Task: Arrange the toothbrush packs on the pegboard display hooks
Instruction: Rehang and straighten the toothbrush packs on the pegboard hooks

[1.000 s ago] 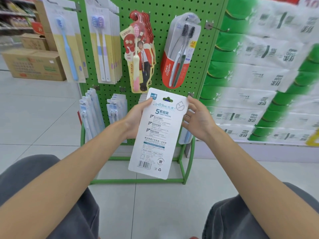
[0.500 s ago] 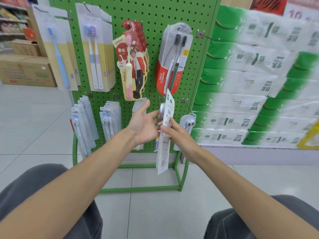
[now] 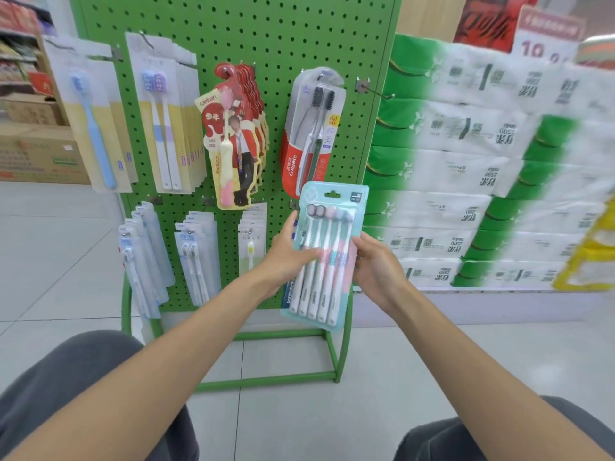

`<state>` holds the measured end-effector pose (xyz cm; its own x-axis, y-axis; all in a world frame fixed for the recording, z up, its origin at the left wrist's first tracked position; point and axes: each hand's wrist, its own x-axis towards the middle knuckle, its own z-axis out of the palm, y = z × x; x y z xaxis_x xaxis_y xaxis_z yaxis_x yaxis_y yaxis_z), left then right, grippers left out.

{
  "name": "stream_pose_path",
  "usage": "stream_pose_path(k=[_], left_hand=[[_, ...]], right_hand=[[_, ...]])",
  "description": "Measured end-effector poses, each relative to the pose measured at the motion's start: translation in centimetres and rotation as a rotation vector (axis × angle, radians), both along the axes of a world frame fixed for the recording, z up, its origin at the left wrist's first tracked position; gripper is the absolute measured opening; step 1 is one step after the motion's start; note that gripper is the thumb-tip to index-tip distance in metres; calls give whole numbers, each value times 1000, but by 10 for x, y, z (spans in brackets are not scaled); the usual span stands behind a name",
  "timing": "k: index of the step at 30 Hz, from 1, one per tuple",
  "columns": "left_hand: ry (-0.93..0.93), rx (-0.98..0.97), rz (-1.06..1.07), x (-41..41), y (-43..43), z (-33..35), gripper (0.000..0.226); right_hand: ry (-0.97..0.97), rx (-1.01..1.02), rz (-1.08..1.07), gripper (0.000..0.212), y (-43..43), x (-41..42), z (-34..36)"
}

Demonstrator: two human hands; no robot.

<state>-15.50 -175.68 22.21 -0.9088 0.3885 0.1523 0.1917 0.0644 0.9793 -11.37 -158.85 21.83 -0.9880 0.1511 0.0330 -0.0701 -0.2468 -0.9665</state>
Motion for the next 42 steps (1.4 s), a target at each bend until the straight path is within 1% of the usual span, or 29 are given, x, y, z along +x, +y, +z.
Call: stream_pose_path(k=[2,3,5,7,9,10,12,14,15,18,22,24,27,31,34,37,42], left_hand=[[28,-8,-13,0,7,-3,66],[18,-21,-16,0,11,-3,66],[10,-57,1,0,20,-1,77],[49,-70,9,-1,33,4,79],[113,-17,5,-3,47,12,73],[145,1,15,-4,55,18,69],[197,7,56,-6,69,34,69],[235,17,113,-12,83,53,71],[249,16,142,-16,90,62,71],[275,5,206,-35,108,87,72],[316,0,273,-61,121,105,69],[291,-10,285,-66,126,109,69],[316,-22,300,-72,128,109,70],[337,-41,305,-75,127,102,70],[305,-42,302,-73,127,91,70],[289,-51,311,-80,129,87,70],[246,-79,257,-100,135,83,67]], right_hand=[[28,-15,-47,28,8,-1,7],[46,-11,-73,28,11,-1,11],[75,11,-166,26,16,-2,20],[113,36,-265,19,22,-5,29],[178,119,-344,13,25,-7,41],[225,187,-376,13,28,-9,48],[312,294,-438,27,34,-16,61],[361,328,-504,45,41,-27,75],[376,333,-532,47,45,-33,83],[402,352,-584,44,57,-53,109],[382,370,-563,43,68,-84,135],[382,362,-539,39,72,-95,141],[390,344,-526,37,74,-103,139],[390,332,-534,41,78,-110,129],[365,355,-532,41,79,-114,118],[344,379,-537,48,77,-116,116],[305,418,-532,51,79,-124,119]])
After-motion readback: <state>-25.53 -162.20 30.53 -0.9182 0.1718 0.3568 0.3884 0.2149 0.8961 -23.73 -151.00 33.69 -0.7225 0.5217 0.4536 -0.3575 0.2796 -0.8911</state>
